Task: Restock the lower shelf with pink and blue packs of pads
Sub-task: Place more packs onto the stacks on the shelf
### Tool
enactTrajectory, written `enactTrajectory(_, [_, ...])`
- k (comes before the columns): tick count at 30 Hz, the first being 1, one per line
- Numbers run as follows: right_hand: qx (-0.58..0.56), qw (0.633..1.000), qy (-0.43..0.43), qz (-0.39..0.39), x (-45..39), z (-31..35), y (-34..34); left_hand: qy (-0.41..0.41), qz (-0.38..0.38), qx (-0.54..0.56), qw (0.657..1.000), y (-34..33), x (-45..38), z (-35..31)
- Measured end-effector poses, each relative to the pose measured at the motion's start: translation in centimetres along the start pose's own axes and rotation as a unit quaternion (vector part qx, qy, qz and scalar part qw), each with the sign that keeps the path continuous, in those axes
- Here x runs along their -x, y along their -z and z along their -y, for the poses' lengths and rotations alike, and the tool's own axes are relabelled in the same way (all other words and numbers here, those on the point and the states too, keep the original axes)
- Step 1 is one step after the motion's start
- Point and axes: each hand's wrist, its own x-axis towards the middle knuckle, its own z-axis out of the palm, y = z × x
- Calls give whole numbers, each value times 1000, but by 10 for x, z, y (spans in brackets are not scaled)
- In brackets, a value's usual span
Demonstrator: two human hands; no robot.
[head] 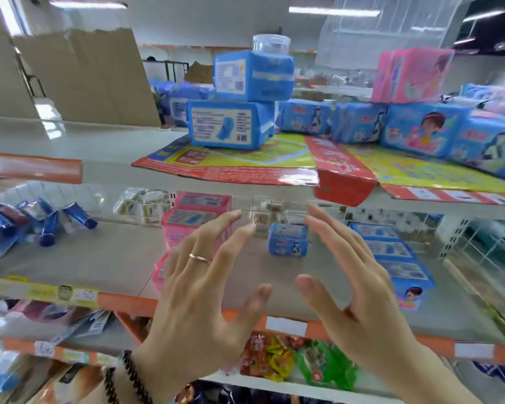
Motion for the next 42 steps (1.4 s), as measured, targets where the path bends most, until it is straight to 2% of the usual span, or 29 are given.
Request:
enactTrajectory(7, [13,999,23,-20,-26,-2,19,-17,-19,-8,1000,12,-31,-12])
enactTrajectory(11, [28,998,31,-45,-52,-8,27,-62,-26,-19,998,22,-71,-10])
enactTrajectory(14, [84,994,22,-65,-74,-12,35,-95,-27,-46,994,30,-108,-4])
enactTrajectory(19, [171,984,-13,-55,-108,-22,49,-107,20,-86,990,33,-161,12])
enactTrajectory(24, [259,964,-62,-18,-148,-34,56,-92,52,-88,991,26,-188,39])
enactTrajectory(27, [275,956,-101,16,-178,-44,63,-80,65,-85,991,21,-190,51])
enactTrajectory(32, [325,934,-129,75,-230,-86,67,-58,78,-92,991,13,-191,65])
enactTrajectory(38, [365,905,-127,177,-295,-156,59,-14,54,-117,992,7,-195,66])
enactTrajectory(42, [422,857,-98,278,-331,-202,38,4,50,-150,987,4,-198,57])
